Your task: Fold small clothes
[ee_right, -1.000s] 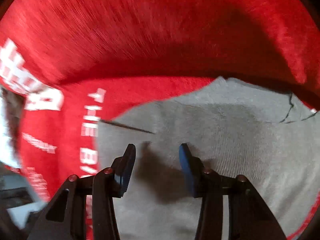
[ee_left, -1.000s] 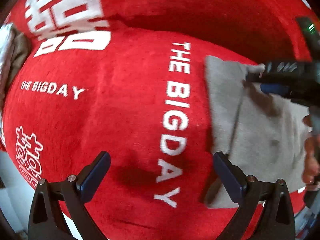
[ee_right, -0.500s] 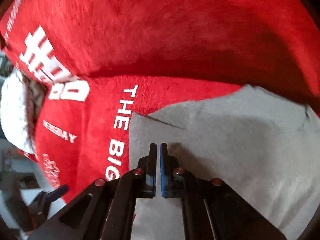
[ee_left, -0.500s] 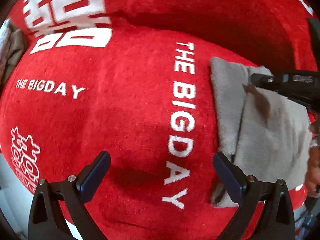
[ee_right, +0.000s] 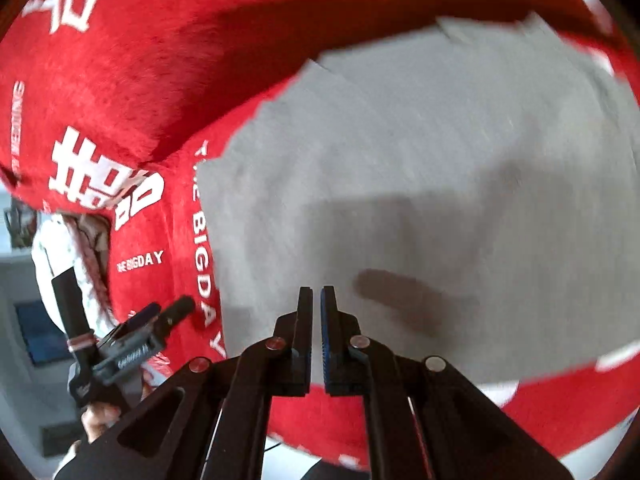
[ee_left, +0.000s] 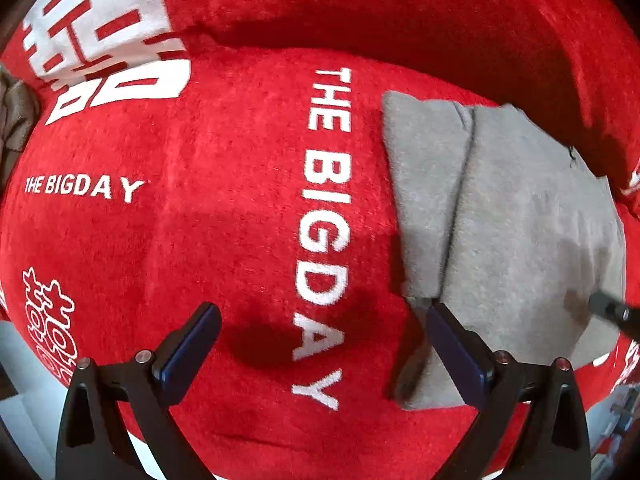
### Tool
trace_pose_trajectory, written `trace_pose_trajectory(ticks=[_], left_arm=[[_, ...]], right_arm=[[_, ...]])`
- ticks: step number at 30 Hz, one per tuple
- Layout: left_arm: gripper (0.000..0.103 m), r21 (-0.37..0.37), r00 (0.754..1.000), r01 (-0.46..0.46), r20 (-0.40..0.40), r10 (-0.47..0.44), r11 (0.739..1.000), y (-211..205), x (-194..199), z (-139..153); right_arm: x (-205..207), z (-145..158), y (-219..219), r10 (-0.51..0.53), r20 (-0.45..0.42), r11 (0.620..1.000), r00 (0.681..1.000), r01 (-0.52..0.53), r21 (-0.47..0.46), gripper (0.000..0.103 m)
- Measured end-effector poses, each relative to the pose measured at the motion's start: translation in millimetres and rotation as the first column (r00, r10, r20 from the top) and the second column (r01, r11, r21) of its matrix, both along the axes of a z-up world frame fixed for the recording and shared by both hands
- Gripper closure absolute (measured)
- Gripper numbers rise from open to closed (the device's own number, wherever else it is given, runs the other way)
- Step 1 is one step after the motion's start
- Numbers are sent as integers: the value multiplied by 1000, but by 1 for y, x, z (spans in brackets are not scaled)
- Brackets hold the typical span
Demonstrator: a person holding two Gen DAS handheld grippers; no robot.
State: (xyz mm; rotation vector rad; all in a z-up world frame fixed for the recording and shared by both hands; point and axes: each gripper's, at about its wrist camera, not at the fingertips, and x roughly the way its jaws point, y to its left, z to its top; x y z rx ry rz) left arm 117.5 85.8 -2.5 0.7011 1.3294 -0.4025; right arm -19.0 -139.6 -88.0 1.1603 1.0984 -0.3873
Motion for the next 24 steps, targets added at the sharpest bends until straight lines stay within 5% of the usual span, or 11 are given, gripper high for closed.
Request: trace_pose_trajectory(ticks=[3,5,7,24], left_arm=[[0,15,1000,9,-9,-8,1000,-3,-9,-2],[0,23,1000,10,-11,-9,1000,-4,-12,-4],[0,31,1000,13,-13,-13,999,-5,-14,-7],[0,11,997,-17,-75,18,1000,-9,-11,-13]], right_arm=[[-20,-10,8,-48,5,997,999,48,60,85],[-34,-14,13,-78,11,994,997,77,83,44],[-48,-16,16,-124,41,987,991,119,105,24],[-76,-73,43,-387,123,877,914,323,356,24]])
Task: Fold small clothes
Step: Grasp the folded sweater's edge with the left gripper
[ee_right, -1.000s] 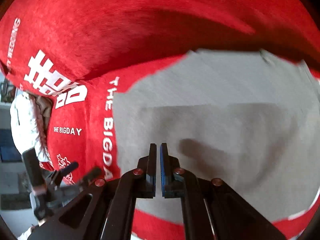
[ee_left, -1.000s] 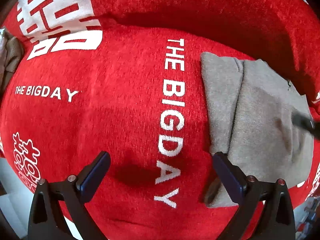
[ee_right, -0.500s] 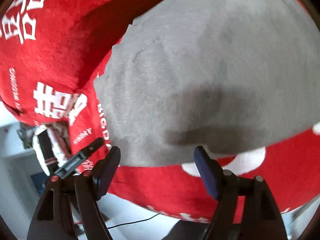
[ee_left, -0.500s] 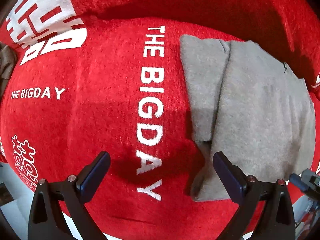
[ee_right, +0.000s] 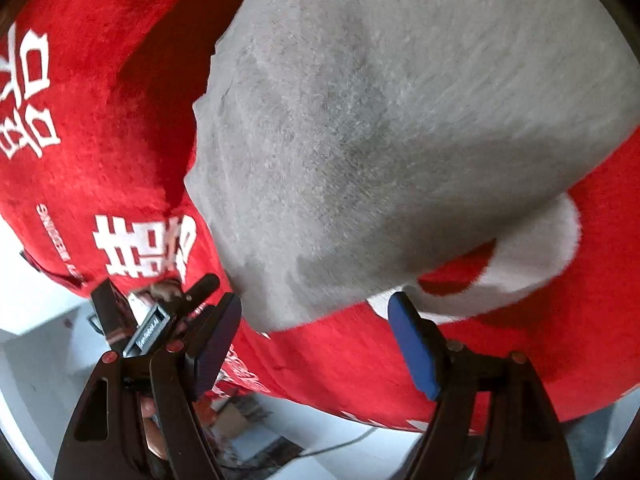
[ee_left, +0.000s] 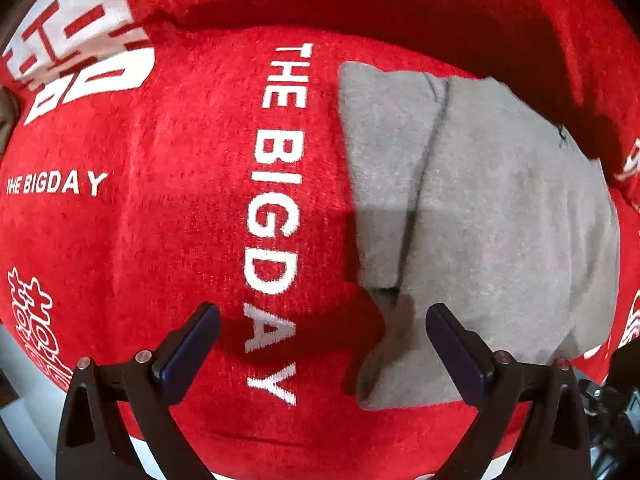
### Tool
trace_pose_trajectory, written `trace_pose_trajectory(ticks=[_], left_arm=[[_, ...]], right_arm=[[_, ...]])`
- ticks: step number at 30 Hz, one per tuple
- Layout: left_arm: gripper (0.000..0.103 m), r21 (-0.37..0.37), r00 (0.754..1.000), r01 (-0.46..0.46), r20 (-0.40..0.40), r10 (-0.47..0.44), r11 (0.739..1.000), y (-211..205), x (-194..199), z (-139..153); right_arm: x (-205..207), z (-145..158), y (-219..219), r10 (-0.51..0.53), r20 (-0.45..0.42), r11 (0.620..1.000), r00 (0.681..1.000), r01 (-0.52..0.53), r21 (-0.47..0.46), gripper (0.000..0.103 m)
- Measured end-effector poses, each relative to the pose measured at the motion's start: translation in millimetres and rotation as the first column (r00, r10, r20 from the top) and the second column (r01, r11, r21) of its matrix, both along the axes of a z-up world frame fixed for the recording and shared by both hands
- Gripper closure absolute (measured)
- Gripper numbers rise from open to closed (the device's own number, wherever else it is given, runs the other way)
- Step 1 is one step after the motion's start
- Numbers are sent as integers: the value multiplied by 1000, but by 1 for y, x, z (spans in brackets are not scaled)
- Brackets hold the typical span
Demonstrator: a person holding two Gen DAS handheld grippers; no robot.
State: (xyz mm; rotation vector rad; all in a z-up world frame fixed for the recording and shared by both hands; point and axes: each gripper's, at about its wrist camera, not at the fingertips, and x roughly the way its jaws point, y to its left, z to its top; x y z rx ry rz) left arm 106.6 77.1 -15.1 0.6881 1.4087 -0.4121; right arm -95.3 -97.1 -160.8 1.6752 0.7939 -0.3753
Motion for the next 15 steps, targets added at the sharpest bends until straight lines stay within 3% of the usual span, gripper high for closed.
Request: trace_pose_trajectory(ticks=[4,10,11,12,14,15], left_arm=[[0,-18,1000,-11,-13,11,1000,0,4,4],[0,-117,994,-60,-95,49,991,3,12,10],[0,-141,992,-68,-116,52,988,3,14,12],[0,-171,988,-78,-144,54,982,3,16,13],[0,-224,977,-100,-208,53,969,2,21,13],[0,-243,969,-115,-242,54,963,2,24,11]], right_arm=[[14,-9,3,-45,32,999,998,44,26,24],[31,-20,2,-191,70,978,979,183,104,23],[32,-23,1,-224,75,968,972,213,133,26],[32,-24,0,-244,83,961,966,229,156,33],[34,-29,-3,-256,80,950,963,235,207,92],[33,-28,-5,-264,90,946,960,239,217,94]])
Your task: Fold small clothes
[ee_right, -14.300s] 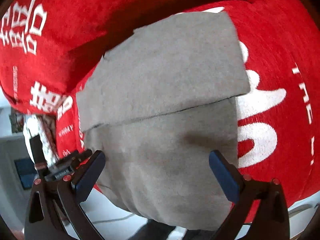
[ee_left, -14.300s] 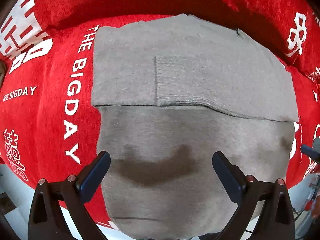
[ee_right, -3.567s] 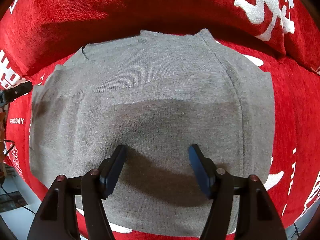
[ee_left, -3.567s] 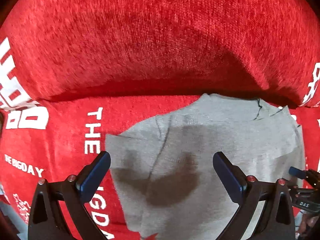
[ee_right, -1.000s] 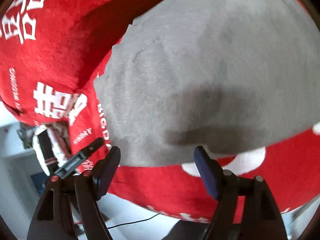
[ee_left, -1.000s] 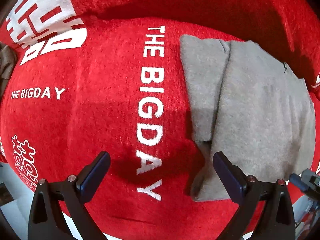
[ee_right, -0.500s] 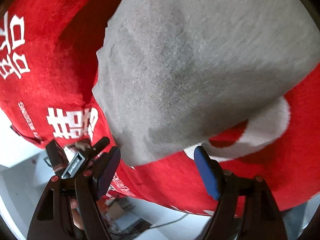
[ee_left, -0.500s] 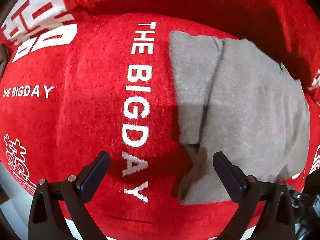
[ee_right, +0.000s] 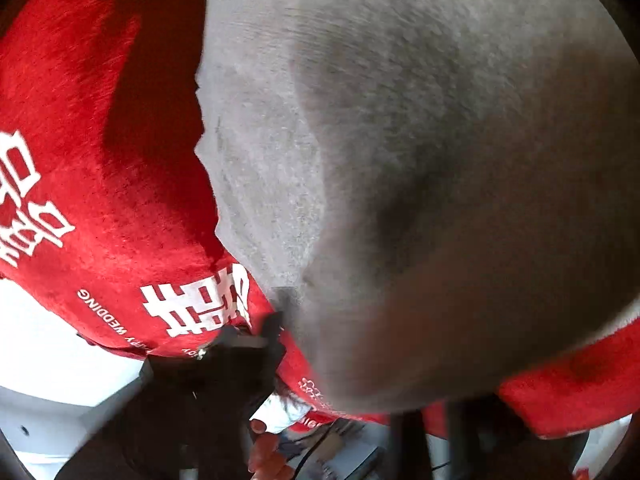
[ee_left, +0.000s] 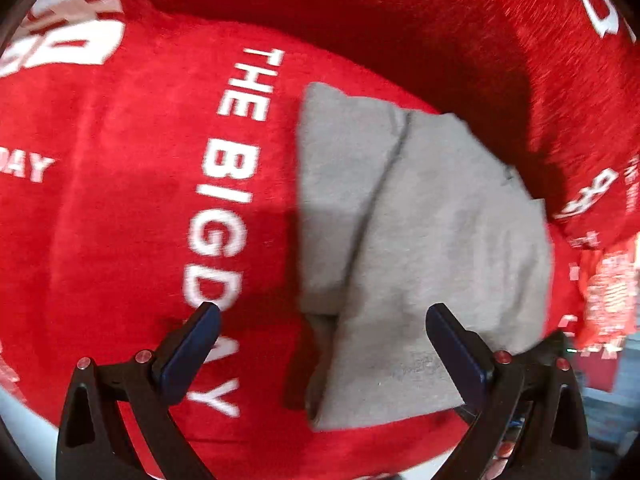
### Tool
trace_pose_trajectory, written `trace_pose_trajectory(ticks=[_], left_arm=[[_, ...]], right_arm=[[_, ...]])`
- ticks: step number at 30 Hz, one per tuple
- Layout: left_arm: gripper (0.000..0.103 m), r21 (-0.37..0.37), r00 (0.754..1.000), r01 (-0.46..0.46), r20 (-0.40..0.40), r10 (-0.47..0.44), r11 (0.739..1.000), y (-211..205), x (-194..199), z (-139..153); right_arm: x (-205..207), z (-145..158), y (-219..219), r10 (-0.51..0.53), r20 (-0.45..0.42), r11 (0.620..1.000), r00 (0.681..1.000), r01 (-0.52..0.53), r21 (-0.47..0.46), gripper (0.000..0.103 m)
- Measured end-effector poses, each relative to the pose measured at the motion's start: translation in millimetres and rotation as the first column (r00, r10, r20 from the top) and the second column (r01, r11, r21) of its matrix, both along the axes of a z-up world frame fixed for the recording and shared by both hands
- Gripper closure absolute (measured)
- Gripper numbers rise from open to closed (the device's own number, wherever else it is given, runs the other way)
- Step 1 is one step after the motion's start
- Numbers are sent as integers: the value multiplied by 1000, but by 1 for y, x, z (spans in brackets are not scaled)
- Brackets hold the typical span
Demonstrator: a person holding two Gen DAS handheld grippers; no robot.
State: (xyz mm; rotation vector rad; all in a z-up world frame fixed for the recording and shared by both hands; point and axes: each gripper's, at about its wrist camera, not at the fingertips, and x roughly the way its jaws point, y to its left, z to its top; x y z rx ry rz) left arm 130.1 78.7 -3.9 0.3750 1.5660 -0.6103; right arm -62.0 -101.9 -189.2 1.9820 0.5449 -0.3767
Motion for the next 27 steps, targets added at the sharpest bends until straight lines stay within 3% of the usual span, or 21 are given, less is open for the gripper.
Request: trace_pose_trajectory(ticks=[4,7,10,13,15,17,19,21,23,24,27], left_arm=[[0,-89,987,-42,-158,28,995,-4,14,-12],[0,-157,957,-85,-288,36,984,-14,23,-26],[0,-190,938,-99,-347,27,977,-30,26,-36],[0,-215,943,-55,-332,-19,975,-53,21,-36],[6,-220,958,26,-273,-87,975,-70,12,-29],[37,-195,963,99,-230,-143,976,-83,4,-28],[43,-163,962,145,-209,-178,976,-91,1,-30],[43,-135,962,173,-189,-197,976,-93,-1,-32],[43,-104,965,185,-167,-200,977,-96,-4,-36],[43,-90,968,183,-159,-196,979,-95,-3,-37],[43,-57,974,164,-148,-171,985,-90,-1,-40]], right_arm=[[1,22,-12,-3,121,999,993,8,-43,94],[1,38,-20,14,172,997,985,-1,-78,94],[1,47,-26,34,184,995,982,-15,-103,94],[1,49,-27,79,163,989,983,-57,-135,94],[1,51,-25,140,106,980,985,-122,-160,94],[0,53,-22,221,25,961,975,-213,-179,92],[-1,55,-19,323,-52,927,945,-327,-183,89],[-2,58,-17,438,-118,873,891,-453,-178,79],[-6,69,-16,520,-162,818,839,-543,-189,37],[-10,77,-17,536,-171,798,827,-562,-217,30],[-18,111,-34,515,-213,748,830,-557,-360,32]])
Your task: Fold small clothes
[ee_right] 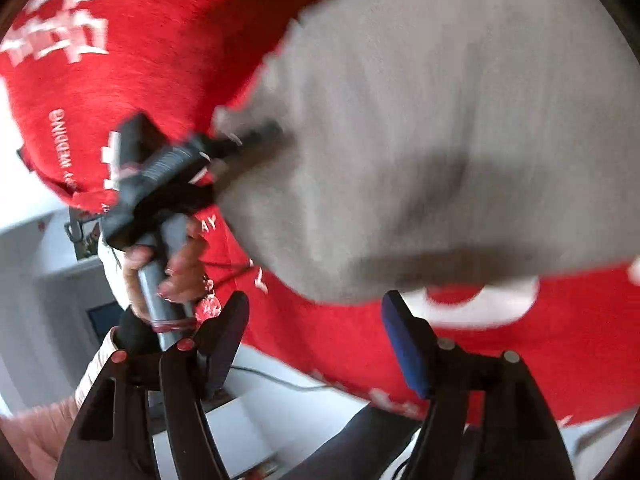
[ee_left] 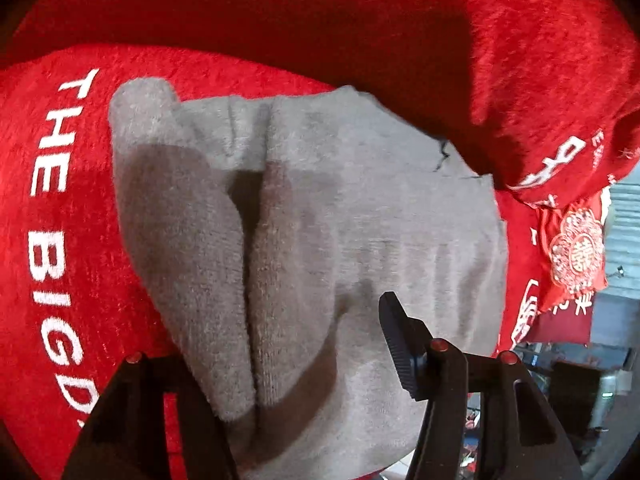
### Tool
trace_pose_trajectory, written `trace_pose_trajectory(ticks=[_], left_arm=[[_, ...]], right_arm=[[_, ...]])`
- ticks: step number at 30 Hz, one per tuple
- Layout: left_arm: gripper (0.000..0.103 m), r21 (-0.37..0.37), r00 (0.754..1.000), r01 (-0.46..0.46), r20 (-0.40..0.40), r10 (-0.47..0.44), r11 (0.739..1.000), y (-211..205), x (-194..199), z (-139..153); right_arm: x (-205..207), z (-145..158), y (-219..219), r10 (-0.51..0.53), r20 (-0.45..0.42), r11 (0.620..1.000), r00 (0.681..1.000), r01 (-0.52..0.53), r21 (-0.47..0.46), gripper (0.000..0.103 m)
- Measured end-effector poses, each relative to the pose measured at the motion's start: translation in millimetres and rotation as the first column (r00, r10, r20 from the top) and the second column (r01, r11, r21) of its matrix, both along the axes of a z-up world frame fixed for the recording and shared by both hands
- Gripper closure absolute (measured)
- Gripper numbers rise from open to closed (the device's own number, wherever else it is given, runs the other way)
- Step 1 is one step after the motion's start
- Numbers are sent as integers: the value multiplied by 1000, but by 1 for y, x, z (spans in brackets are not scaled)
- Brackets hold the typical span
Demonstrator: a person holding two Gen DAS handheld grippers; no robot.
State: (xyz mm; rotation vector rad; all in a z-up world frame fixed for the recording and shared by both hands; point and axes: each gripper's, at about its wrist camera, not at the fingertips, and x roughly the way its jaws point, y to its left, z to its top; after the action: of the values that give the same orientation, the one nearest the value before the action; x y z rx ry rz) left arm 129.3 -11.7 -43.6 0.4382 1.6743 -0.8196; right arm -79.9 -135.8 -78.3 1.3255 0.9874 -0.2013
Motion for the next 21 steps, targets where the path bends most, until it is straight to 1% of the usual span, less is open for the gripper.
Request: trace_pose_trajectory(ticks=[1,2,4,6,7,9,10,11,14,16,18,20,21], left_arm=[[43,7,1000,-7,1,7,1000,0,0,-3],[43,14,1000,-15,5,15,1000,0,0,-5],[43,29,999,-19,33,18,999,2,1,-5],[70,59,996,8,86,-13,998,2,-2,-5],[81,75,995,23,99,-31,997,2,-3,-5],[85,61,993,32,109,-39,998,2,-6,-2],[86,53,993,37,114,-43,998,-1,-9,-1],[86,42,992,40,119,-44,998,-2,-11,3],[86,-34,995,31,97,-27,999,-5,-14,24],[86,-86,996,41,88,-34,995,-16,-22,42],[86,-139,994,77,90,-65,987,-37,-38,63],[86,-191,988,132,99,-115,973,-60,-56,84],[86,-220,982,174,105,-154,960,-76,-72,94]], right_arm=[[-1,6,-7,-19,3,999,1000,19,-41,41],[-1,9,-16,-40,3,996,999,40,-75,63],[10,6,-34,-65,-26,990,998,61,-130,91],[23,-5,-46,-63,-72,981,995,49,-188,92],[32,-16,-50,-43,-105,980,994,21,-197,92],[43,-43,-51,6,-164,986,986,-33,-163,93],[50,-53,-47,29,-170,989,985,-53,-139,96],[50,-55,-46,29,-151,988,988,-51,-148,96],[45,-53,-46,43,-125,987,991,-61,-146,96],[37,-53,-49,38,-99,992,994,-49,-113,96],[27,-49,-50,28,-71,995,997,-34,-91,95],[13,-41,-57,4,-50,996,999,-8,-87,92],[5,-38,-60,-9,-43,996,999,5,-91,92]])
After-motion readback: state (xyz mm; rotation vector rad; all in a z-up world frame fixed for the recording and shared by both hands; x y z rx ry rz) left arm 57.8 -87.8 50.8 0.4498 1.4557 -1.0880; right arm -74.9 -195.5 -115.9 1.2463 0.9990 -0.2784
